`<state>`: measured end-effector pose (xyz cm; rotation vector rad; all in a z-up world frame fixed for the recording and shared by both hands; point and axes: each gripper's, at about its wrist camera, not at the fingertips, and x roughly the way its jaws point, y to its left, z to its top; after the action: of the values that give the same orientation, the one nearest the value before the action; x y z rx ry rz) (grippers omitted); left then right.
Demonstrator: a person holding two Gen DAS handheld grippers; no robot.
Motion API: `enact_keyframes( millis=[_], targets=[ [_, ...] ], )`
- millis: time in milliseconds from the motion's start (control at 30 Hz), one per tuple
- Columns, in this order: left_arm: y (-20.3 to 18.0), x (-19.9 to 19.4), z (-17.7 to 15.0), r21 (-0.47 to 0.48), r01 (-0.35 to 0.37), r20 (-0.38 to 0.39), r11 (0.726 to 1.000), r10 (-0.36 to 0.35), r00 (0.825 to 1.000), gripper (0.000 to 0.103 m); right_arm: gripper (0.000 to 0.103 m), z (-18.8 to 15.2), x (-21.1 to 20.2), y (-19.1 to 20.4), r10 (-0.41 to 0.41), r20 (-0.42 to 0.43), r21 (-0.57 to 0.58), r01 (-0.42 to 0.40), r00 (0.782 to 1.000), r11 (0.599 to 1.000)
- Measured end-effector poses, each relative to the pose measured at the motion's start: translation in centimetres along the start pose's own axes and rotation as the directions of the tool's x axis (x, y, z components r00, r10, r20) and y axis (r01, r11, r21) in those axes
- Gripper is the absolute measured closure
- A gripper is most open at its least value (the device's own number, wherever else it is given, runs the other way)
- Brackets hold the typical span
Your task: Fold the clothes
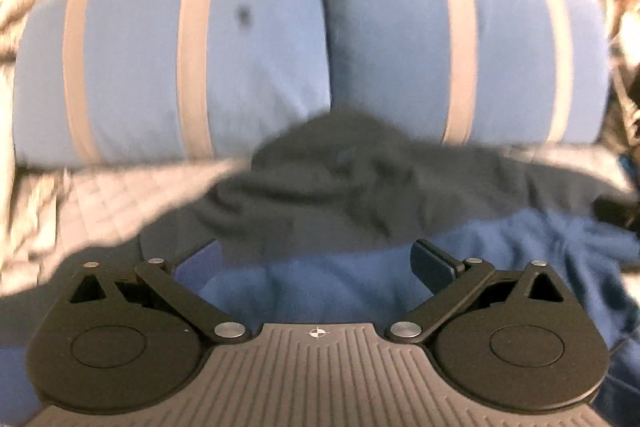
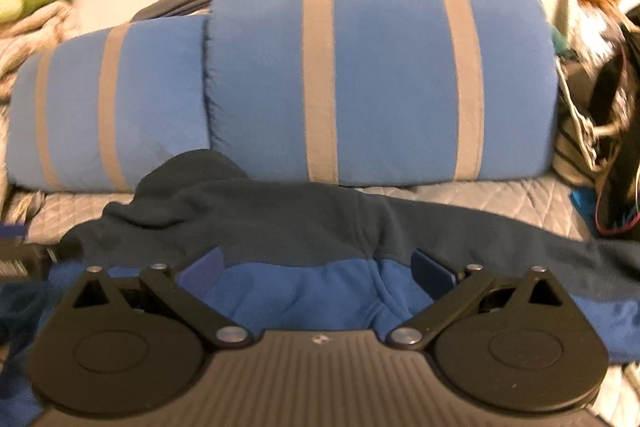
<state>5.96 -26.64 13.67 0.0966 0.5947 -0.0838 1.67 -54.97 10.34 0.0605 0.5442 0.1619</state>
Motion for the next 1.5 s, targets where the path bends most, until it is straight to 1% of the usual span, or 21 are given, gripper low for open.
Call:
enact_keyframes(
  millis=[67,133,167,200,267,367,467,533,600,700,800,900,967,1100,1167,1267,1400,1500],
  targets=[
    [1.5,-1.0,0.4,-0.062,0.021,0.047,0.998,-0.018,0.999,0.000,0.000,0.5,-0.5,0.2,0.013,-0.009,-0.030,-0.013,1.000,0.999],
    [2.8,-1.4,0.5,-0.099,0.074,0.068,0.992,-0.067,0.995,0.000,0.000,1.1,-0.8,0.4,0.029,-0.040,-0.059,-0.031,0.999,0.998],
    [3.3,-1.5,0.5,-0.103,0.100,0.077,0.990,-0.093,0.993,0.000,0.000,1.5,-0.9,0.5,0.038,-0.059,-0.073,-0.042,0.998,0.996],
    [3.5,-1.6,0.5,-0.094,0.100,0.076,0.991,-0.093,0.993,0.000,0.000,1.9,-1.1,0.6,0.045,-0.074,-0.090,-0.052,0.996,0.995],
    [4.0,-1.8,0.6,-0.071,0.089,0.070,0.993,-0.084,0.994,0.000,0.000,2.7,-1.3,0.8,0.058,-0.100,-0.129,-0.070,0.993,0.989],
    [4.4,-1.8,0.9,-0.083,0.031,0.062,0.996,-0.025,0.998,0.000,0.000,3.9,-1.4,1.1,0.068,-0.128,-0.192,-0.092,0.989,0.977],
    [4.7,-1.4,1.7,-0.127,-0.012,0.064,0.992,0.020,0.998,0.000,0.000,5.0,-0.8,1.4,0.077,-0.145,-0.257,-0.113,0.986,0.960],
    [4.8,-1.2,2.3,-0.181,-0.020,0.067,0.983,0.033,0.997,0.000,0.000,5.6,0.0,1.5,0.073,-0.155,-0.293,-0.116,0.985,0.949],
    [4.7,-1.0,2.8,-0.234,-0.022,0.064,0.972,0.038,0.997,0.000,0.000,6.3,1.0,1.3,0.076,-0.172,-0.298,-0.126,0.982,0.946],
    [4.2,-0.3,2.7,-0.250,-0.041,0.037,0.967,0.052,0.998,0.000,0.000,7.1,2.4,0.8,0.086,-0.189,-0.287,-0.139,0.978,0.948],
    [3.6,0.5,1.8,-0.271,-0.081,0.013,0.959,0.087,0.996,0.000,0.000,7.6,3.7,0.3,0.097,-0.193,-0.272,-0.148,0.976,0.951],
    [3.4,1.1,0.6,-0.304,-0.100,0.004,0.947,0.106,0.994,0.000,0.000,7.7,5.0,0.1,0.118,-0.204,-0.277,-0.173,0.972,0.945],
    [3.3,1.4,-0.4,-0.311,-0.106,0.006,0.944,0.114,0.993,0.000,0.000,7.8,5.8,0.0,0.142,-0.212,-0.286,-0.200,0.967,0.937],
    [2.9,2.2,-1.6,-0.306,-0.121,-0.027,0.944,0.118,0.993,0.000,0.000,7.9,7.3,0.4,0.184,-0.222,-0.330,-0.251,0.958,0.910],
    [2.7,2.4,-1.6,-0.312,-0.090,-0.041,0.946,0.082,0.996,0.000,0.000,7.9,8.0,0.8,0.201,-0.227,-0.360,-0.274,0.953,0.892],
    [2.1,2.5,-1.6,-0.291,-0.069,-0.035,0.954,0.061,0.998,0.000,0.001,8.0,9.1,1.3,0.224,-0.234,-0.389,-0.303,0.946,0.870],
    [1.5,2.8,-1.6,-0.259,-0.059,-0.041,0.964,0.050,0.998,0.000,0.003,8.3,10.8,1.9,0.257,-0.245,-0.375,-0.336,0.935,0.864],
    [1.3,2.7,-1.7,-0.247,-0.064,-0.040,0.967,0.056,0.998,0.000,0.005,8.3,12.0,2.8,0.253,-0.248,-0.399,-0.336,0.935,0.853]
  ],
)
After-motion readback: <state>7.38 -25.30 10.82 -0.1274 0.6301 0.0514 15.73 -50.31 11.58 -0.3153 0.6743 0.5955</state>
